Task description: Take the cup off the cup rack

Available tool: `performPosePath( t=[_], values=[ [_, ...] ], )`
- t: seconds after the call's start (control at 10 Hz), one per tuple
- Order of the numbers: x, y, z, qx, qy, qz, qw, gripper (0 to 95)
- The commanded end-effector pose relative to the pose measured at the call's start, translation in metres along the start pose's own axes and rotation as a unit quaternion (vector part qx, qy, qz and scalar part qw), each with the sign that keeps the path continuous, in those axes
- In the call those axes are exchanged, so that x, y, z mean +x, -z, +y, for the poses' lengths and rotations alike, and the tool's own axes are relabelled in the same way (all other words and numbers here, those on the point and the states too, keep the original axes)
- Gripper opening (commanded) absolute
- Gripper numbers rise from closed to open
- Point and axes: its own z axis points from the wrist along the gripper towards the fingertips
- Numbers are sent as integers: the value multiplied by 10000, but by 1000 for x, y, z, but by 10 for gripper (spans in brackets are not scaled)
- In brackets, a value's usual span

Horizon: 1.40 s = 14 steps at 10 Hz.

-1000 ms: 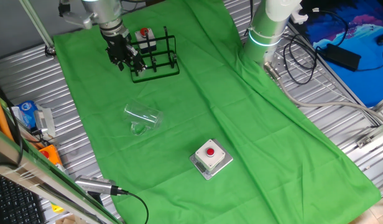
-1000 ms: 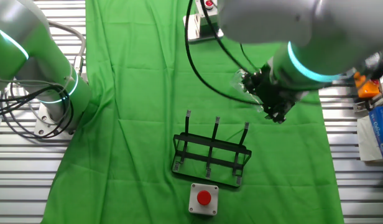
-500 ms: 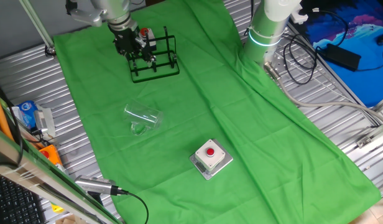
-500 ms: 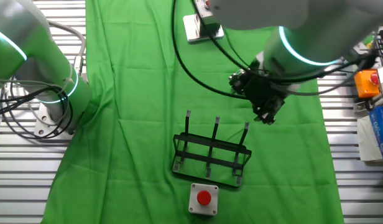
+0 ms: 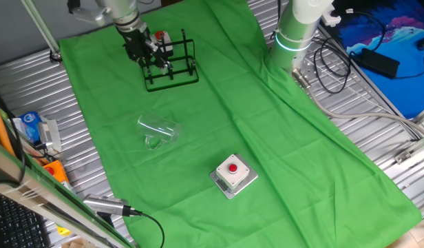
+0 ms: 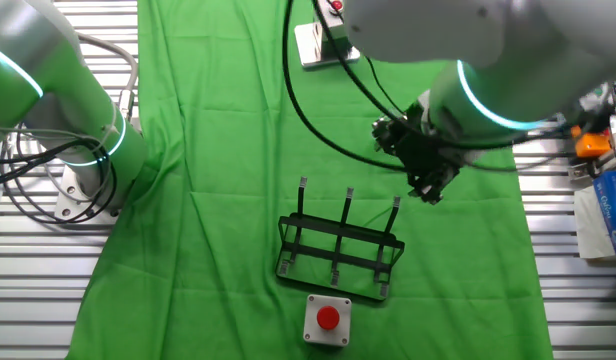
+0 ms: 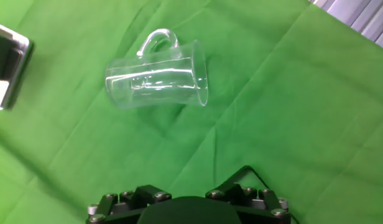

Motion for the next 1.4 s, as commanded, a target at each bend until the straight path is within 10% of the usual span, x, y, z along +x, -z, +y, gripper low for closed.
performPosePath(
  t=[0.1,0.6,0.7,1.4],
  values=[
    [-1,0,0,-227,-48,-25,9997,570],
    [-1,0,0,-529,245,-86,9983,570],
    [-8,3,-4,-581,293,-88,9978,760],
    [-65,2,-44,-980,147,-564,9935,760]
  ],
)
